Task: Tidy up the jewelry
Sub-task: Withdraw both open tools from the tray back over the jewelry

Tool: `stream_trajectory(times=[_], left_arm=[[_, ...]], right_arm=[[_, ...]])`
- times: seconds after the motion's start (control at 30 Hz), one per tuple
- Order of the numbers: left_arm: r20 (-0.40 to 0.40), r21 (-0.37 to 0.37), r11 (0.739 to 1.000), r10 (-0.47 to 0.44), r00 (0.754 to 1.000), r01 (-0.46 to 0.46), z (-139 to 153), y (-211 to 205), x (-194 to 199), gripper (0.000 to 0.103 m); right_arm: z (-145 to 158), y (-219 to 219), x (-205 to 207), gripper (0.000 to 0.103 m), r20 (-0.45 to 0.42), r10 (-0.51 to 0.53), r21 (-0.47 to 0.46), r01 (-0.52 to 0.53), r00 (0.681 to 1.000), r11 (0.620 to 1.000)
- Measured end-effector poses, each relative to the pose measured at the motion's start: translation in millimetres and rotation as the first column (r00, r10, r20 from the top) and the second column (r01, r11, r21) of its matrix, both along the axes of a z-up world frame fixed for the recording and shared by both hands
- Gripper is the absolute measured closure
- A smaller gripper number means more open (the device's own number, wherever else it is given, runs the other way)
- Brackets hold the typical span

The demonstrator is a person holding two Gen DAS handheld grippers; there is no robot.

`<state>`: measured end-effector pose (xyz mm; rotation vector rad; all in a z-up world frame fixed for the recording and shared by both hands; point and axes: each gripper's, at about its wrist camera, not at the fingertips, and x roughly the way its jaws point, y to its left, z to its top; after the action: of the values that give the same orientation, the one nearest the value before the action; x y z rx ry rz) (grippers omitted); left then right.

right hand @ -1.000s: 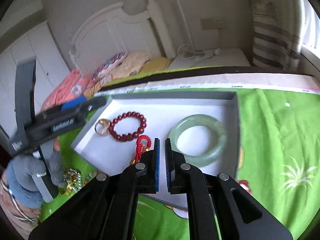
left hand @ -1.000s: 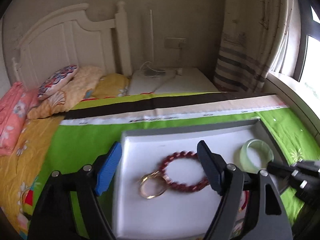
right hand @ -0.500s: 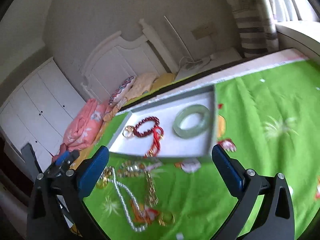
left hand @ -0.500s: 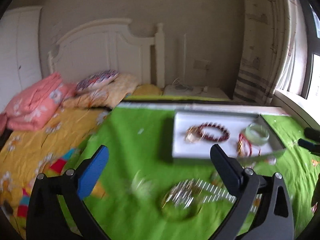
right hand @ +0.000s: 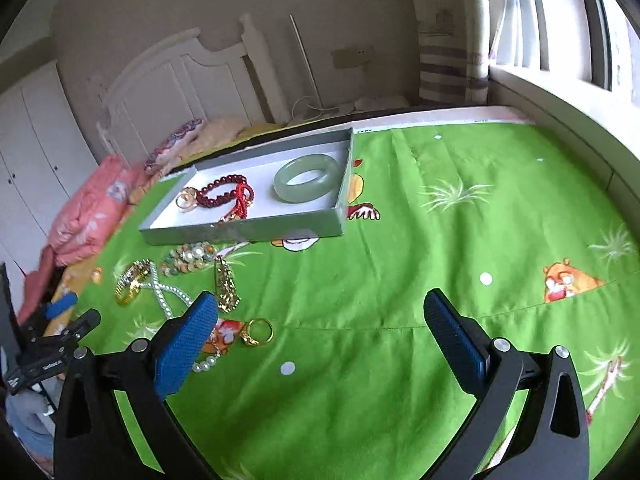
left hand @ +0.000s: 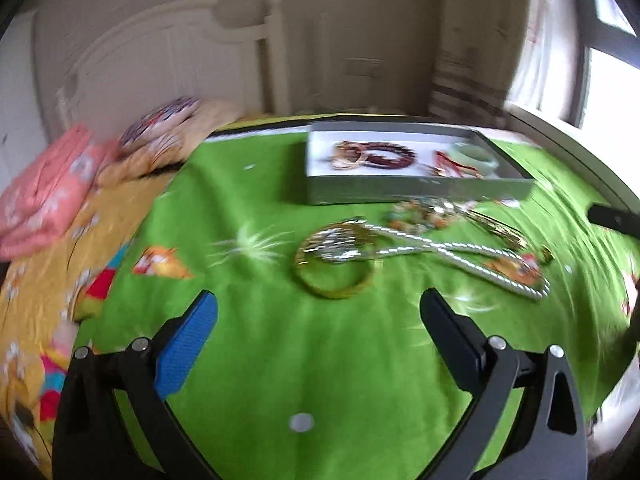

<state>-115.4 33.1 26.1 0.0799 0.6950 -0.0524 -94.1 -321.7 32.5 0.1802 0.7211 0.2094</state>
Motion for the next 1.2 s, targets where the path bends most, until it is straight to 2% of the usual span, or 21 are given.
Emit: stream_trajectory(times=[0.07,0.1,0.2,0.27,0.37,0.57,0.67,0.7,0.77,0.9,1.07,1.13,1.2], left_arm=[[-0.009,-0.035,0.999,-0.020,1.000,0.020,1,-1,6,0.003],[-0.019,-0.064,0.998,-0.017,1.000,0.015,2,3,12,0.005],[-0.053,-0.120,0.993,0.009,0.999,-0.016,2,15,30,0.009],[-0.082,-0.132,0.991,-0.012,0.997,0.001,0,18,37,0.009],[-0.108,-0.089,0.996,-0.037,0.993,0.028,-7,10,44,0.009],[-0.190,-0.103,0.993,-0.070,0.979,0.050,-16,5,72,0.008],[-0.225,-0.087,0.994,-0.085,0.971,0.067,-22,-2,84,0.012],[-0.226,-0.073,0.995,-0.084,0.971,0.069,-23,-4,85,0.019],[-0.210,-0.034,0.997,-0.075,0.975,0.069,-22,-7,85,0.044],[-0.190,-0.065,0.995,-0.084,0.978,0.073,-20,-3,80,0.044],[-0.116,-0.096,0.993,-0.084,0.990,0.073,-6,3,56,0.044],[-0.085,-0.088,0.993,-0.085,0.993,0.078,-1,4,45,0.044],[-0.060,-0.080,0.994,-0.080,0.995,0.075,4,5,35,0.044]], right_arm=[[-3,2,1,0.004,-0.008,0.005,-0.013,-0.005,1.000,1.000],[-4,3,1,0.008,-0.008,0.016,-0.018,-0.017,1.000,1.000],[-6,7,3,0.030,-0.005,0.023,-0.041,-0.023,1.000,0.999],[-7,9,5,0.030,-0.007,0.027,-0.045,-0.028,1.000,0.999],[-8,9,7,0.030,-0.008,0.030,-0.033,-0.030,1.000,0.999],[-9,8,8,0.030,-0.006,0.035,-0.025,-0.035,0.999,0.999],[-9,8,8,0.030,-0.003,0.038,-0.022,-0.038,0.999,0.999],[-9,9,8,0.030,-0.002,0.040,-0.023,-0.040,0.999,0.999],[-9,10,7,0.030,0.002,0.046,-0.026,-0.046,0.999,0.999],[-8,18,7,0.030,-0.001,0.073,-0.052,-0.073,0.997,0.996],[-7,54,15,0.031,-0.027,0.196,-0.145,-0.198,0.980,0.970],[-7,76,21,0.039,-0.031,0.241,-0.213,-0.242,0.970,0.947],[-10,95,30,0.051,-0.059,0.286,-0.248,-0.291,0.956,0.924]])
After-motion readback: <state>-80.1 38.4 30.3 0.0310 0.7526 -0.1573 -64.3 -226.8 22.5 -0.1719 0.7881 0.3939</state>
